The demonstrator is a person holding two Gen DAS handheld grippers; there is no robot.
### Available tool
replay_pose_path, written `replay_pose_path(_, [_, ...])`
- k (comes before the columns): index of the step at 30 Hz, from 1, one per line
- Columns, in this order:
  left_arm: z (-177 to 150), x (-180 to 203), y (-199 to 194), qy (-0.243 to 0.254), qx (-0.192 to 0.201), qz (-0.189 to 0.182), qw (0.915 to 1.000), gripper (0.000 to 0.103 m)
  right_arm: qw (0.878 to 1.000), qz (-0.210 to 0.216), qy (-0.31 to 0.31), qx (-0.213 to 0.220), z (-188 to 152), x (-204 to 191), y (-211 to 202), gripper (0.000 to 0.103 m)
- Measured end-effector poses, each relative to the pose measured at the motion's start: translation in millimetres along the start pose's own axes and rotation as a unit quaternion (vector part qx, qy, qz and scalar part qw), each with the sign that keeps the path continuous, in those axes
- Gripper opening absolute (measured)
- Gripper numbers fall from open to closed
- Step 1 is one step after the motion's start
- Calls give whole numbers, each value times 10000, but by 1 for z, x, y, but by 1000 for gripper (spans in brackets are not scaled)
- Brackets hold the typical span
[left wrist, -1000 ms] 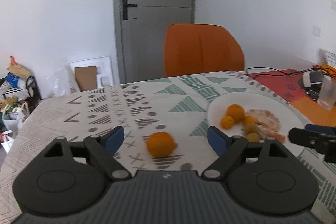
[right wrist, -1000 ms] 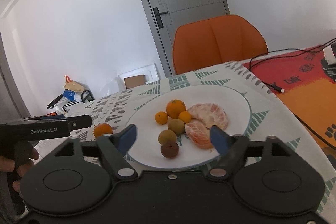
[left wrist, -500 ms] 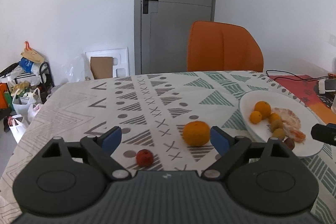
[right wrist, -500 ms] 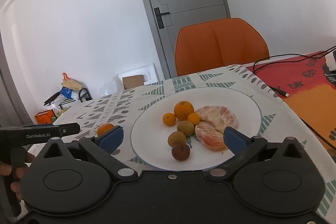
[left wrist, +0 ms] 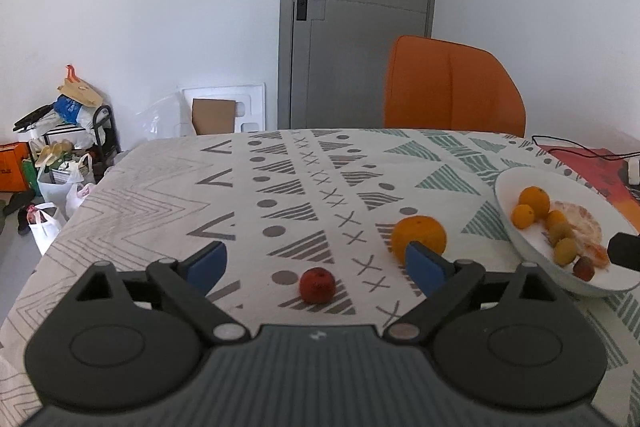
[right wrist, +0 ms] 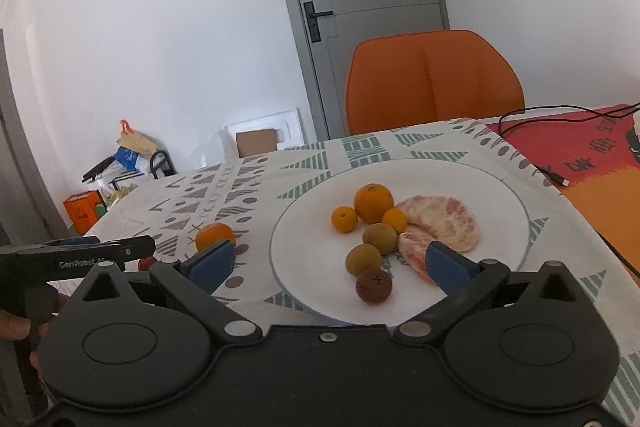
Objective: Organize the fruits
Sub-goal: 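Move both open grippers toward the red plum and the large orange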
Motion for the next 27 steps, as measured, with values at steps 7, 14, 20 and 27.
replay_pose_path(7, [-5, -13, 6, -267, -24, -152, 9995, 95, 9999, 63, -107, -62, 3, -11, 5, 103])
replay_pose_path(14, [-11, -22, 16, -469, -150, -255, 9985, 92, 9995, 207, -180, -165, 10, -22, 14, 103])
replay_pose_path(20, [-11, -25, 17, -549, -142, -400, 9976, 79, 9989, 317, -268, -233, 14, -35, 27, 103])
replay_pose_path(27, [-10, -21, 24, -479, -351, -503, 9970, 46, 9965, 415, -588, -431, 18, -58, 42, 103])
Point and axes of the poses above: each gripper's, at about its wrist camera, not at the fingertips, and y roughly the way its jaws point, x to its right, z to its top, the point moved 2 cm from there along y, roughly the way its jaws point, and after that the axes turned 14 degrees about -x, right-handed, at the moved point
